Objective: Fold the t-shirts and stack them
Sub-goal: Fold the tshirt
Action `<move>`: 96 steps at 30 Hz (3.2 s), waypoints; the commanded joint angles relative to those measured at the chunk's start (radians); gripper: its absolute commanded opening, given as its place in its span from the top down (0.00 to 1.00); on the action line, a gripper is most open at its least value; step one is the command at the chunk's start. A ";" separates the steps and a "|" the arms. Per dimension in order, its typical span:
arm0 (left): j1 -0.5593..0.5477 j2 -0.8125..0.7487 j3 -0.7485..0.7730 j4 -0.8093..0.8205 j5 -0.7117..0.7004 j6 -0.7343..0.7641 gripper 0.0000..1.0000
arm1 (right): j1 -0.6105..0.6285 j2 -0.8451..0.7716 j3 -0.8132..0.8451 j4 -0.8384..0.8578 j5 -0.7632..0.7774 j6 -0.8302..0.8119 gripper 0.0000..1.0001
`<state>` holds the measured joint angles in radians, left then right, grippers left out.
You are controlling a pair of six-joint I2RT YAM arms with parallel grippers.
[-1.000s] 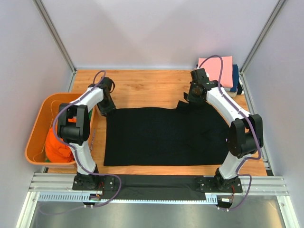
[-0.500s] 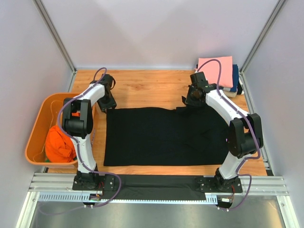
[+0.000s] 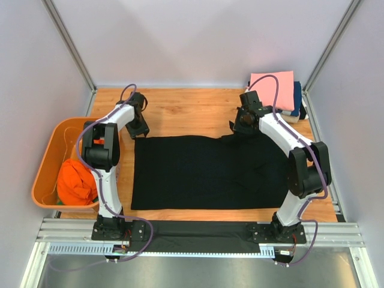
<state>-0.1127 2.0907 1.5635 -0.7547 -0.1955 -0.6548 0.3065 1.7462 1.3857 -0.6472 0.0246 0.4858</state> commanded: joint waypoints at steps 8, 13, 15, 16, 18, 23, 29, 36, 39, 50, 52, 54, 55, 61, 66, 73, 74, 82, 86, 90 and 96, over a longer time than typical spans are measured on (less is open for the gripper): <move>-0.007 0.046 0.029 -0.055 -0.039 -0.016 0.64 | 0.000 0.012 -0.016 0.047 -0.011 0.016 1.00; -0.005 0.055 0.046 -0.060 -0.064 0.003 1.00 | -0.001 -0.007 -0.031 0.044 -0.008 0.011 1.00; -0.007 0.061 0.062 -0.063 -0.033 0.009 1.00 | -0.003 -0.013 -0.027 0.041 -0.005 0.007 1.00; -0.007 0.057 0.067 -0.064 -0.010 0.015 1.00 | -0.003 -0.017 -0.016 0.031 -0.002 0.002 1.00; -0.013 0.042 0.072 -0.066 0.004 0.018 1.00 | -0.004 -0.036 -0.004 0.017 0.004 -0.012 1.00; -0.048 -0.079 0.043 -0.080 0.008 0.026 1.00 | -0.009 -0.125 0.007 -0.035 0.041 -0.021 1.00; -0.076 -0.270 -0.066 -0.098 0.001 0.014 1.00 | -0.010 -0.348 -0.069 -0.089 0.113 -0.015 1.00; -0.079 -0.492 -0.273 -0.095 -0.015 0.003 1.00 | -0.010 -0.621 -0.250 -0.187 0.262 0.037 1.00; -0.081 -0.584 -0.364 -0.094 -0.021 -0.003 1.00 | -0.010 -0.755 -0.361 -0.216 0.273 0.077 1.00; -0.105 -0.819 -0.591 -0.086 -0.024 -0.016 1.00 | 0.002 -1.120 -0.596 -0.342 0.255 0.332 1.00; -0.113 -0.865 -0.629 -0.086 -0.022 -0.025 1.00 | 0.002 -1.158 -0.631 -0.365 0.239 0.414 1.00; -0.117 -0.892 -0.649 -0.087 -0.019 -0.035 1.00 | 0.002 -1.211 -0.675 -0.382 0.227 0.470 1.00; -0.122 -0.914 -0.669 -0.087 -0.012 -0.039 1.00 | 0.002 -1.229 -0.694 -0.400 0.219 0.520 1.00; -0.140 -1.001 -0.744 -0.094 0.048 -0.065 0.68 | 0.002 -1.402 -0.841 -0.420 0.163 0.684 0.36; -0.147 -1.097 -0.755 -0.098 0.057 -0.063 0.45 | 0.003 -1.432 -0.834 -0.382 0.205 0.682 0.09; -0.206 -0.974 -0.711 -0.040 0.030 -0.042 0.51 | 0.002 -1.167 -0.849 -0.171 0.207 0.639 0.09; -0.218 -0.945 -0.703 -0.028 0.027 -0.037 0.51 | 0.002 -1.083 -0.849 -0.143 0.209 0.637 0.09; -0.326 -0.569 -0.577 0.049 0.077 0.017 0.61 | 0.002 -0.543 -0.792 0.142 0.137 0.570 0.12; -0.377 -0.477 -0.577 0.074 0.111 0.015 0.68 | 0.023 -0.320 -0.677 0.215 0.015 0.498 0.25; -0.412 -0.440 -0.625 0.130 0.165 0.000 0.75 | 0.042 -0.130 -0.487 0.193 -0.009 0.427 0.26; -0.455 -0.455 -0.743 0.204 0.264 -0.066 0.80 | 0.082 0.202 -0.108 0.144 -0.090 0.355 0.27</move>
<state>-0.5282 1.6123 0.9096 -0.6258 -0.0471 -0.6682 0.3542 1.8111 1.1530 -0.5404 0.0074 0.9066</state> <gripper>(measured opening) 0.212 0.733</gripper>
